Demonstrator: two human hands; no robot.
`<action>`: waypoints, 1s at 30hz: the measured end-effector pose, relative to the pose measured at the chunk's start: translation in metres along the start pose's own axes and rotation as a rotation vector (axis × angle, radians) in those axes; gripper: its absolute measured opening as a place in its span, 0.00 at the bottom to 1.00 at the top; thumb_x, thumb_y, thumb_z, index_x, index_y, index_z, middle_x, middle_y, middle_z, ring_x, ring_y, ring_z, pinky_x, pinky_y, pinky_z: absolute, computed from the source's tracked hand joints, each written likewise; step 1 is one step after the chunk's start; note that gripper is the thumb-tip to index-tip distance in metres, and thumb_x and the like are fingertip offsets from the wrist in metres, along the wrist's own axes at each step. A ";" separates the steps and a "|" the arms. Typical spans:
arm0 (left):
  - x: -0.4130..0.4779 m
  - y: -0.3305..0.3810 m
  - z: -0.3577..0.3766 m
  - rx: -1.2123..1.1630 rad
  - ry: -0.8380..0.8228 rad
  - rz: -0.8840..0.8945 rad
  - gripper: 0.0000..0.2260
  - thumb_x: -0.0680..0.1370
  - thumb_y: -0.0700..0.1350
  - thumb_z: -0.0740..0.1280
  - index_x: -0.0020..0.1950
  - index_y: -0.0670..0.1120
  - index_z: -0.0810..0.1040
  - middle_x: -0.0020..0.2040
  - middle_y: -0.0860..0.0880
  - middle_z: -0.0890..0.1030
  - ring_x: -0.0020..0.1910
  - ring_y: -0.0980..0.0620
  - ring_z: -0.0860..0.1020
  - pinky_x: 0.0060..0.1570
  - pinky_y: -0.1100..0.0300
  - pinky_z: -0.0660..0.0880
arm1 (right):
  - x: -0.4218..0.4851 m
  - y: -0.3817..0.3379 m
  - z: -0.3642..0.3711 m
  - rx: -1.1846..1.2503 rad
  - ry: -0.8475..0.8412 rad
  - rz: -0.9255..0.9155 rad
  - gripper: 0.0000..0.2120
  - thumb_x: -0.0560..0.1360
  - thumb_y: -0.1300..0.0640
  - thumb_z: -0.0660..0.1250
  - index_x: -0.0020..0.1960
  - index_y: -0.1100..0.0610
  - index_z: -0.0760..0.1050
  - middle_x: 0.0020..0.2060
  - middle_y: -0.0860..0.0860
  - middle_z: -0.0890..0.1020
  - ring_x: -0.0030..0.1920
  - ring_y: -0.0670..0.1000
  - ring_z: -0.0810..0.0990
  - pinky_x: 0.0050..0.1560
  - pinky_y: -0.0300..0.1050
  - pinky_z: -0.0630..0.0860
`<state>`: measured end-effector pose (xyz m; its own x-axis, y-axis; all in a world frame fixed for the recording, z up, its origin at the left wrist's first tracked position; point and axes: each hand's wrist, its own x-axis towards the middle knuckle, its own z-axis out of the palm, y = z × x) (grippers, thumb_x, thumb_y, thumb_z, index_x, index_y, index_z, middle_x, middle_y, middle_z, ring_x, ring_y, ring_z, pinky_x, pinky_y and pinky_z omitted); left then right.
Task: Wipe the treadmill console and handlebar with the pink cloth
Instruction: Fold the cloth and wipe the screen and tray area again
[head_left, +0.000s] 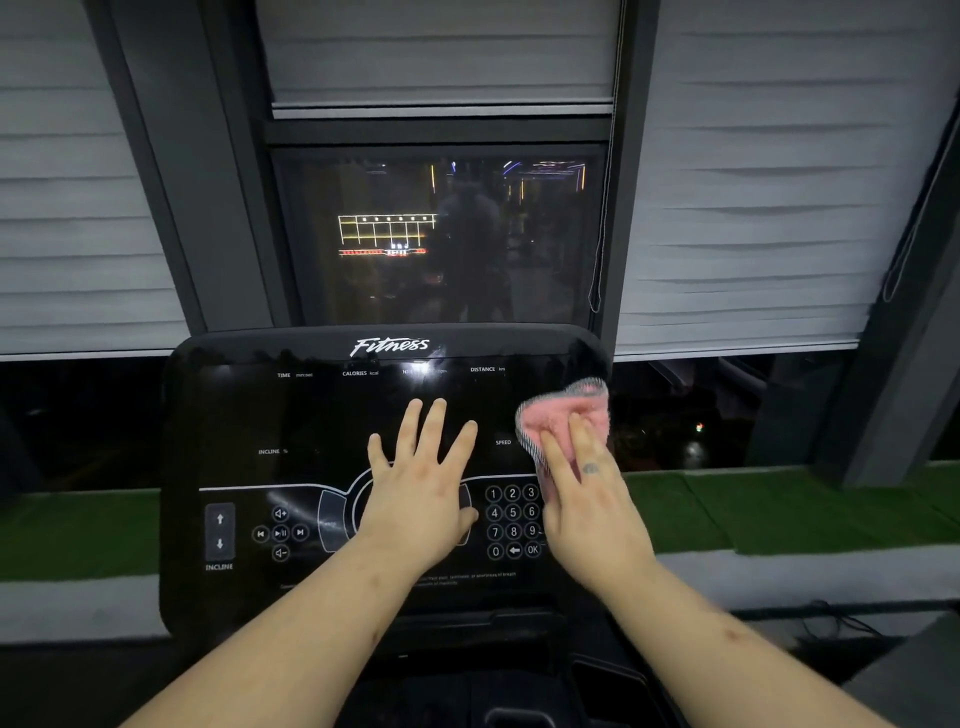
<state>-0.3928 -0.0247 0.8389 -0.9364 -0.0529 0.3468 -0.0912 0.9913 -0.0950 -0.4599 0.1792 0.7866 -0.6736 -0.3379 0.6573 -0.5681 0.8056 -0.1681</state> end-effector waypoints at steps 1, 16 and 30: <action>0.000 -0.002 0.000 -0.007 0.006 0.003 0.46 0.77 0.63 0.70 0.84 0.57 0.43 0.83 0.45 0.35 0.81 0.41 0.31 0.77 0.30 0.47 | -0.012 0.000 0.004 -0.011 -0.007 0.000 0.40 0.72 0.60 0.73 0.81 0.56 0.63 0.79 0.63 0.62 0.79 0.61 0.60 0.75 0.62 0.67; -0.016 -0.052 -0.017 -0.009 -0.004 -0.063 0.44 0.79 0.62 0.68 0.84 0.57 0.42 0.83 0.44 0.35 0.82 0.41 0.33 0.78 0.31 0.45 | 0.107 -0.065 -0.010 0.002 -0.004 0.003 0.41 0.76 0.60 0.66 0.84 0.54 0.52 0.83 0.62 0.48 0.83 0.61 0.46 0.82 0.58 0.50; -0.025 -0.055 -0.018 -0.262 0.104 -0.096 0.32 0.80 0.54 0.66 0.82 0.52 0.58 0.81 0.48 0.55 0.81 0.48 0.52 0.79 0.45 0.54 | 0.048 -0.092 0.013 0.211 -0.042 -0.109 0.23 0.79 0.59 0.66 0.73 0.48 0.75 0.72 0.48 0.76 0.72 0.50 0.72 0.73 0.52 0.72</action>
<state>-0.3587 -0.0758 0.8524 -0.8866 -0.1491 0.4379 -0.0747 0.9803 0.1826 -0.4460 0.0824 0.8247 -0.6192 -0.4407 0.6499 -0.7219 0.6452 -0.2503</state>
